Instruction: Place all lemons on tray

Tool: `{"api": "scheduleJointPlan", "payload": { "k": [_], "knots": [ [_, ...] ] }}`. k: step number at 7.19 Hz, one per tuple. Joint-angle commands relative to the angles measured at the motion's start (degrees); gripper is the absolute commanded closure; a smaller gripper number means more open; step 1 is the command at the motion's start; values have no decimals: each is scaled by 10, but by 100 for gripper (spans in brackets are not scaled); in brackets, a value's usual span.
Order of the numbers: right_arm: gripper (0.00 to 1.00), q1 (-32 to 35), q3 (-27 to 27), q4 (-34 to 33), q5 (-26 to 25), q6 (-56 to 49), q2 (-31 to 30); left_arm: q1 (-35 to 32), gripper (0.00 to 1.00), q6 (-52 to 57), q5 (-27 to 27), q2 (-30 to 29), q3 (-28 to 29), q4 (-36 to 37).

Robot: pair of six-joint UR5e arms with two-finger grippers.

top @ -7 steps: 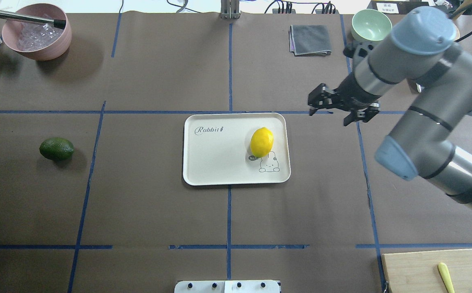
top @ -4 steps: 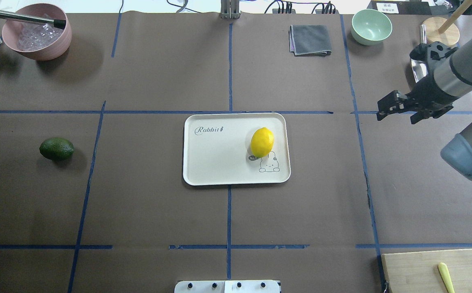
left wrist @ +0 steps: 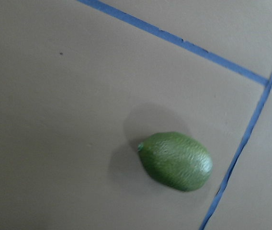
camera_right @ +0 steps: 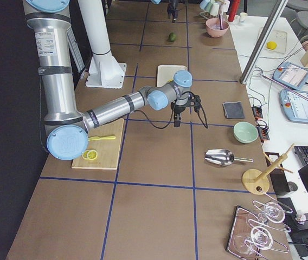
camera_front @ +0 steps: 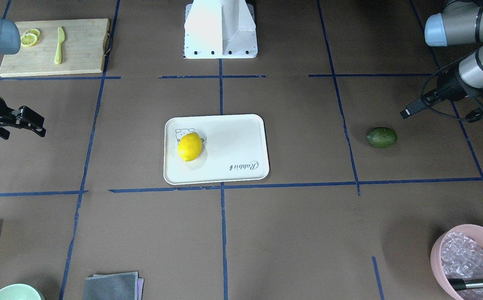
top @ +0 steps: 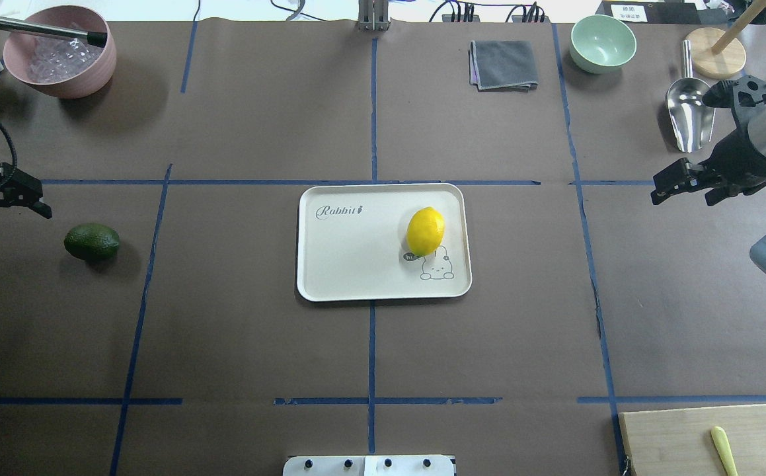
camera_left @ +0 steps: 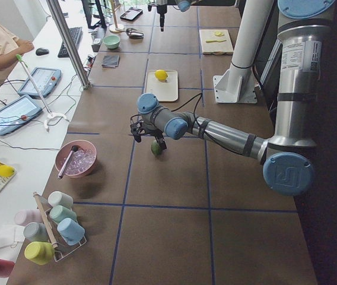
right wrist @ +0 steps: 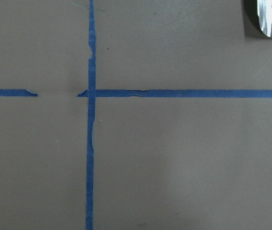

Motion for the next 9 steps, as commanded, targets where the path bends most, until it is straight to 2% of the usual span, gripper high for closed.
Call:
{"api": "scheduleJointPlan", "payload": {
  "k": [1,2,3,4,9],
  "knots": [
    [0,0,1,4,-4,-1,-5,42,0,-178,59,-18,3,-42],
    [0,0,2,4,-5,-1,-6,83,0,-288,146,-18,13,-75],
    [0,0,2,4,-7,-2,-6,102,0,-357,178,-19,19,-92],
    [0,0,3,4,-8,-2,-5,103,0,-410,181,-19,20,-91],
    [0,-1,4,4,-52,-2,-5,139,0,-479,203,-32,33,-86]
  ]
}}
